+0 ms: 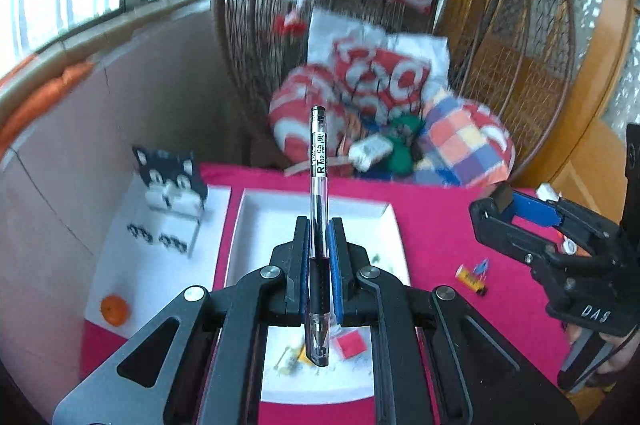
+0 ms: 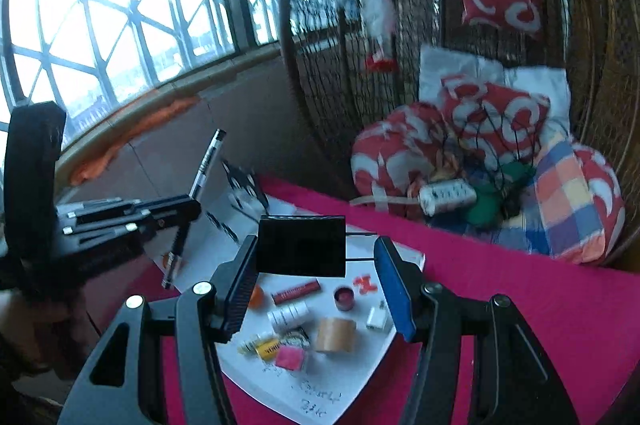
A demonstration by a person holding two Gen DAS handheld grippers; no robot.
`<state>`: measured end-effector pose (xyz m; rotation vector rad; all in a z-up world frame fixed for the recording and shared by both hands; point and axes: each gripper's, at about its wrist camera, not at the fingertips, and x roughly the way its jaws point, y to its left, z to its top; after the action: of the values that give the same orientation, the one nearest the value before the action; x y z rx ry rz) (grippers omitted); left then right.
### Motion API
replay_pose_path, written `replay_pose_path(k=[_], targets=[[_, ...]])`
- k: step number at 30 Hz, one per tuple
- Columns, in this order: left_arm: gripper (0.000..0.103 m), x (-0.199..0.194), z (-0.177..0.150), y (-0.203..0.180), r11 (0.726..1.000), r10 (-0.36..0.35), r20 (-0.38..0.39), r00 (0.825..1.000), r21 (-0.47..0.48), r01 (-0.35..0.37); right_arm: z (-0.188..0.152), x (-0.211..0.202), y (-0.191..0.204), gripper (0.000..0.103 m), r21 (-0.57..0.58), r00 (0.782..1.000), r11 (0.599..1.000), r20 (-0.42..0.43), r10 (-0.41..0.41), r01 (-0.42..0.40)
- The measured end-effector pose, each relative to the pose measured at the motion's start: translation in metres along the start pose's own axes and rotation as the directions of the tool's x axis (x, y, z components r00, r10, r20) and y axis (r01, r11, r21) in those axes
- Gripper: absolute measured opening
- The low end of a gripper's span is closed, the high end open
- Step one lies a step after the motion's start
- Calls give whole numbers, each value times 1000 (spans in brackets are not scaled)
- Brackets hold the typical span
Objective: Organize rigid objects
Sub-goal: 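Open both grippers to release the pen and plug into the tray, then move both open tools back to the yellow lighter and binder clip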
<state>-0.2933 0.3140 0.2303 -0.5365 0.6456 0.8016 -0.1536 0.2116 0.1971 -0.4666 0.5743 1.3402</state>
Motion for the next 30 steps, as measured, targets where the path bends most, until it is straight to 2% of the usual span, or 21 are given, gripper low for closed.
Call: replay_pose_path(k=[4,6,9,14,17,19,20,21,22,23,26,30], targets=[[8,42,-10,5,999,-50,-133,990,1,51,-26,37,1,58,-11,991,1000,-128,-30,28],[8,72,-21,4,998,-56,-217,974,15,61,-41,55,0,58,9,981,1000,-195,-20,23],[8,106,-34,0,997,-25,-300,954,64,46,-59,80,2,58,32,960,999,-280,-21,31],[8,142,-43,-5,992,18,-372,928,121,29,-72,112,12,58,5,929,999,-368,-48,53],[10,144,-44,-2,992,32,-374,927,124,15,-73,118,19,58,-23,924,997,-376,-73,69],[32,144,-45,2,993,37,-374,927,118,8,-72,121,22,59,-37,926,996,-368,-85,77],[67,143,-46,6,995,37,-372,927,103,2,-72,120,23,68,-43,928,996,-362,-91,81],[93,143,-46,9,995,38,-364,931,95,-4,-72,120,23,78,-46,930,996,-356,-94,83],[98,139,-46,12,996,48,-345,937,92,-17,-71,121,23,95,-46,932,995,-351,-95,84],[102,134,-46,13,995,64,-324,944,95,-35,-70,121,23,103,-45,935,995,-340,-97,87],[102,127,-45,18,994,88,-292,952,94,-63,-70,119,21,103,-36,939,996,-332,-94,87],[102,112,-42,22,995,96,-249,964,41,-89,-72,109,15,103,-10,944,995,-315,-97,98]])
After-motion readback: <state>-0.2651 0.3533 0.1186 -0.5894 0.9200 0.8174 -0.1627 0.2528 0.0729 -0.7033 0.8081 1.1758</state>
